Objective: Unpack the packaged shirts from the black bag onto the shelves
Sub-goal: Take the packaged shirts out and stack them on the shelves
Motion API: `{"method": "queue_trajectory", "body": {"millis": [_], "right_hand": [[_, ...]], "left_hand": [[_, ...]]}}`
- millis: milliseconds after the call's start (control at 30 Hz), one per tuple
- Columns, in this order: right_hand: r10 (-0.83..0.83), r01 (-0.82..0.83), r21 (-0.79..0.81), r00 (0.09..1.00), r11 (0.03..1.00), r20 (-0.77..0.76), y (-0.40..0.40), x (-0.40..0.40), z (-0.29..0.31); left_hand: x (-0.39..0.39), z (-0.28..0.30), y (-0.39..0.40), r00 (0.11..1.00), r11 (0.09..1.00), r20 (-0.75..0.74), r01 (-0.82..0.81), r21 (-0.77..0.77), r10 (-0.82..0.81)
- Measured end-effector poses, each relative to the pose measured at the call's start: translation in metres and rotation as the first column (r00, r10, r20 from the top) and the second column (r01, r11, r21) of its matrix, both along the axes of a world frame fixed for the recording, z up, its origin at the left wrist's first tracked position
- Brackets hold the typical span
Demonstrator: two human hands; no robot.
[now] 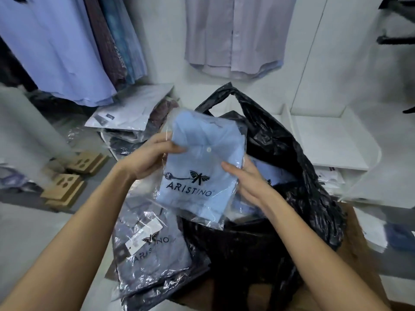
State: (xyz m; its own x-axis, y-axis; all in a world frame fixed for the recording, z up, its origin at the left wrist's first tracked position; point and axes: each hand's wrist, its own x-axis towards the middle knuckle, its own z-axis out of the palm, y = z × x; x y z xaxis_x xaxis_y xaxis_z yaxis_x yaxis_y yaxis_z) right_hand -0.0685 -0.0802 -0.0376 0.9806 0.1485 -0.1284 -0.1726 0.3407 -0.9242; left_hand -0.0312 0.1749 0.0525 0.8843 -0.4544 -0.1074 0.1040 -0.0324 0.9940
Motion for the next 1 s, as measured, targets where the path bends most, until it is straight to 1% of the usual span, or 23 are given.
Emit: {"method": "queue_trajectory", "body": {"millis": [67, 133, 200, 300, 333, 367, 467, 533, 600, 633, 700, 767, 833, 900, 933, 967, 1000], "right_hand": [[-0.008, 0.010, -0.035, 0.998, 0.999, 0.059, 0.019, 0.006, 0.011], [0.006, 0.004, -0.087, 0.993, 0.996, 0.114, 0.041, 0.012, 0.019], [0.100, -0.077, -0.147, 0.983, 0.986, 0.152, 0.066, 0.016, 0.024], [0.287, -0.257, -0.233, 0.952, 0.938, 0.105, 0.103, 0.020, 0.015], [0.337, -0.306, -0.266, 0.938, 0.914, 0.080, 0.117, 0.020, 0.007], [0.372, -0.333, -0.332, 0.926, 0.883, 0.059, 0.130, 0.020, -0.004], [0.426, -0.364, -0.511, 0.905, 0.779, 0.004, 0.163, 0.012, -0.042], [0.410, -0.347, -0.632, 0.911, 0.693, -0.051, 0.173, 0.004, -0.065], [0.363, -0.305, -0.747, 0.927, 0.591, -0.092, 0.173, -0.004, -0.086], [0.341, -0.282, -0.788, 0.935, 0.547, -0.098, 0.171, -0.006, -0.095], [0.308, -0.223, -0.841, 0.949, 0.494, -0.070, 0.167, -0.009, -0.107], [0.297, -0.185, -0.870, 0.954, 0.458, -0.046, 0.164, -0.009, -0.108], [0.350, -0.199, -0.892, 0.935, 0.407, -0.048, 0.163, -0.010, -0.103], [0.429, -0.220, -0.905, 0.902, 0.365, -0.046, 0.163, -0.014, -0.092], [0.457, -0.211, -0.905, 0.889, 0.369, -0.021, 0.163, -0.015, -0.085], [0.472, -0.183, -0.900, 0.881, 0.396, 0.029, 0.162, -0.016, -0.076], [0.467, -0.141, -0.882, 0.879, 0.450, 0.098, 0.160, -0.016, -0.066]], "left_hand": [[-0.007, -0.002, 0.018, 0.996, 0.997, -0.047, -0.081, -0.005, 0.081], [-0.015, -0.008, 0.037, 0.976, 0.979, -0.092, -0.200, -0.036, 0.196], [-0.027, -0.017, 0.059, 0.938, 0.940, -0.113, -0.335, -0.059, 0.327], [-0.052, -0.038, 0.097, 0.868, 0.879, -0.180, -0.475, -0.028, 0.463], [-0.063, -0.049, 0.110, 0.849, 0.866, -0.215, -0.499, -0.020, 0.484], [-0.073, -0.063, 0.123, 0.824, 0.851, -0.252, -0.524, 0.003, 0.508], [-0.101, -0.117, 0.154, 0.725, 0.801, -0.355, -0.579, 0.149, 0.590], [-0.115, -0.148, 0.158, 0.669, 0.771, -0.384, -0.569, 0.287, 0.637], [-0.121, -0.173, 0.153, 0.627, 0.736, -0.385, -0.572, 0.362, 0.677], [-0.122, -0.180, 0.148, 0.612, 0.718, -0.374, -0.586, 0.376, 0.696], [-0.120, -0.190, 0.139, 0.610, 0.693, -0.333, -0.596, 0.405, 0.719], [-0.113, -0.192, 0.135, 0.627, 0.645, -0.227, -0.593, 0.482, 0.745], [-0.105, -0.184, 0.132, 0.669, 0.565, -0.094, -0.534, 0.630, 0.737], [-0.098, -0.169, 0.122, 0.726, 0.446, 0.033, -0.456, 0.770, 0.687], [-0.094, -0.161, 0.115, 0.743, 0.410, 0.093, -0.465, 0.785, 0.663], [-0.088, -0.151, 0.108, 0.751, 0.404, 0.149, -0.498, 0.768, 0.643], [-0.083, -0.144, 0.100, 0.758, 0.410, 0.209, -0.537, 0.737, 0.618]]}}
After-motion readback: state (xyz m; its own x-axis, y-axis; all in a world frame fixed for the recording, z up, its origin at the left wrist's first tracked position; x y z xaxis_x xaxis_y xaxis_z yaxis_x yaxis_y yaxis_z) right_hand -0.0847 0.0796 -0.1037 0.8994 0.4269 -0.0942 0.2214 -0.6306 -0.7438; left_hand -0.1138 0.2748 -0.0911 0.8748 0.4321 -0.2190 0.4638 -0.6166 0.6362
